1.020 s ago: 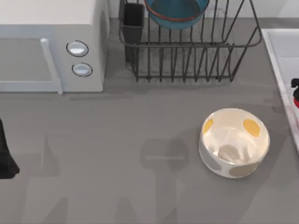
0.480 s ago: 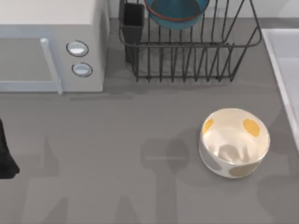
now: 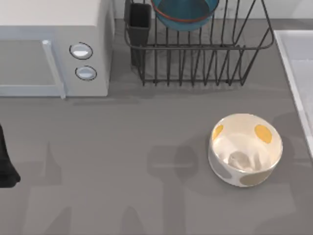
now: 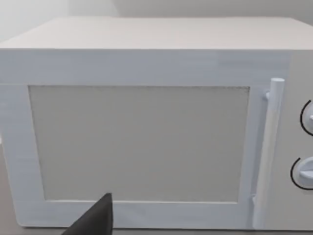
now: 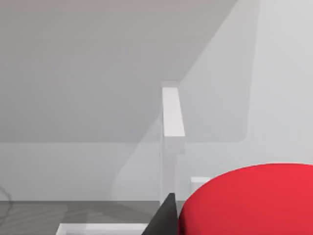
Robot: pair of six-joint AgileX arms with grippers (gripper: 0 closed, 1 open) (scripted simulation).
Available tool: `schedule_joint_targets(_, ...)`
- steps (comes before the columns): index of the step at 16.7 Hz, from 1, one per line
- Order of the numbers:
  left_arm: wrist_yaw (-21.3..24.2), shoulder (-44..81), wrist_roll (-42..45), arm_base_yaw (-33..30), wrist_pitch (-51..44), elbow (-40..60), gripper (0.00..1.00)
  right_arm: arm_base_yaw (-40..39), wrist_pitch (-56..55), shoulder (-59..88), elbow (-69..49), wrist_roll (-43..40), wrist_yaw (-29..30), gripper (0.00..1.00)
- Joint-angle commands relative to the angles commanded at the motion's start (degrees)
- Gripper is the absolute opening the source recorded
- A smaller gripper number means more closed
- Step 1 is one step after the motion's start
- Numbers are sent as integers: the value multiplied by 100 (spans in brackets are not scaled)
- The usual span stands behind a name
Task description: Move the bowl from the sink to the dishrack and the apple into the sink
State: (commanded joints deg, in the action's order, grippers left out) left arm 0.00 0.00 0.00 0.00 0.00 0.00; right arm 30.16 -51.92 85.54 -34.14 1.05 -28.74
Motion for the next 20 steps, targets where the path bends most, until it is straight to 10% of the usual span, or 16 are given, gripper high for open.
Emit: schedule_joint_targets(20, 0, 0, 0, 0, 0, 0, 100, 9, -4731, 4132, 608, -21, 52, 0)
